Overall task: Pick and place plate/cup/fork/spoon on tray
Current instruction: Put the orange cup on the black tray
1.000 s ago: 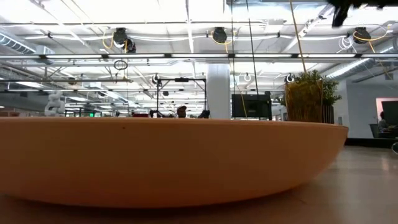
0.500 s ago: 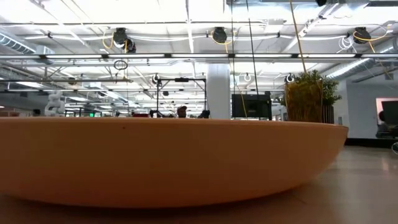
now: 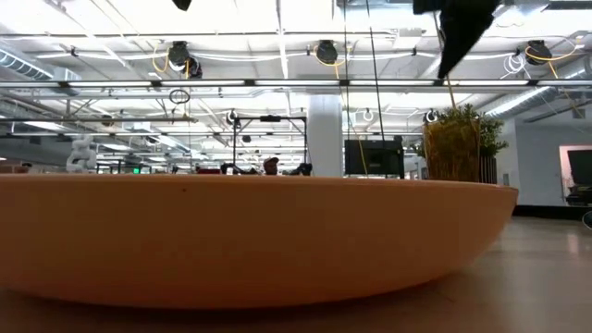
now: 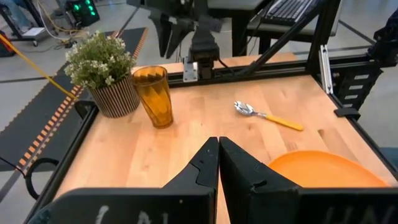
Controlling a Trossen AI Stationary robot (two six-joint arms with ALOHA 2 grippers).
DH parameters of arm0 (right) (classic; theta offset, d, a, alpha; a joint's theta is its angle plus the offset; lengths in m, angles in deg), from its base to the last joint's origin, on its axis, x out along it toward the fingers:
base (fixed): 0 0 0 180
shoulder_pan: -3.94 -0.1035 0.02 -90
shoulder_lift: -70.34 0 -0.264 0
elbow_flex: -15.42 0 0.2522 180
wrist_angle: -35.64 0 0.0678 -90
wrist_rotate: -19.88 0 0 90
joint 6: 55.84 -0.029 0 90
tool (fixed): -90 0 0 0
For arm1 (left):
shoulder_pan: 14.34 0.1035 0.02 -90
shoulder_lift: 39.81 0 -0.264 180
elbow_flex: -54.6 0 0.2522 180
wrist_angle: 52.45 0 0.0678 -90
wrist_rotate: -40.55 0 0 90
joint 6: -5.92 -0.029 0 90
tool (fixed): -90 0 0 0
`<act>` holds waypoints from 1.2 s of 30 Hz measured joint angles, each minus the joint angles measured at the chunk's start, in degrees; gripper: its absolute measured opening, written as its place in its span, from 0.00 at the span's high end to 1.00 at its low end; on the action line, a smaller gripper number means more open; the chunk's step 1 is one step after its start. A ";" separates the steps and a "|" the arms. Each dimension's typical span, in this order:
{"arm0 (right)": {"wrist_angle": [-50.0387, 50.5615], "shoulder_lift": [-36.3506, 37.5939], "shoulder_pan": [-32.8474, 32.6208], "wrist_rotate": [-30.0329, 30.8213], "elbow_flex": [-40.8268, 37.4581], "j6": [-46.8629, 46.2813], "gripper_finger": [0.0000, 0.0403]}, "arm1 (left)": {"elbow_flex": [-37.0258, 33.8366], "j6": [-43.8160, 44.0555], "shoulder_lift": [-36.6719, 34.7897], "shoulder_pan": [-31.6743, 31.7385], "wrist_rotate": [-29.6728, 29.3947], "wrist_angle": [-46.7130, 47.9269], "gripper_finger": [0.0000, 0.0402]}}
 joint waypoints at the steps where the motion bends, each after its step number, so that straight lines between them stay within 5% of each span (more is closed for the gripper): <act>1: 1.16 -0.82 -0.02 0.06 0.00 0.71 0.83 | 0.00 -0.23 0.08 0.00 -0.02 -0.08 0.96; 13: 1.67 -5.11 0.23 -0.24 0.00 14.42 0.57 | 0.00 -0.50 0.17 0.00 -0.03 -0.09 0.96; 31: -0.26 -3.73 8.40 -3.46 -11.43 15.74 0.57 | 0.00 -0.55 0.17 0.00 -0.02 0.09 0.96; 36: -0.75 -3.73 9.93 -4.65 -12.46 16.46 0.64 | 0.00 -1.50 0.17 -0.01 -0.02 0.04 0.96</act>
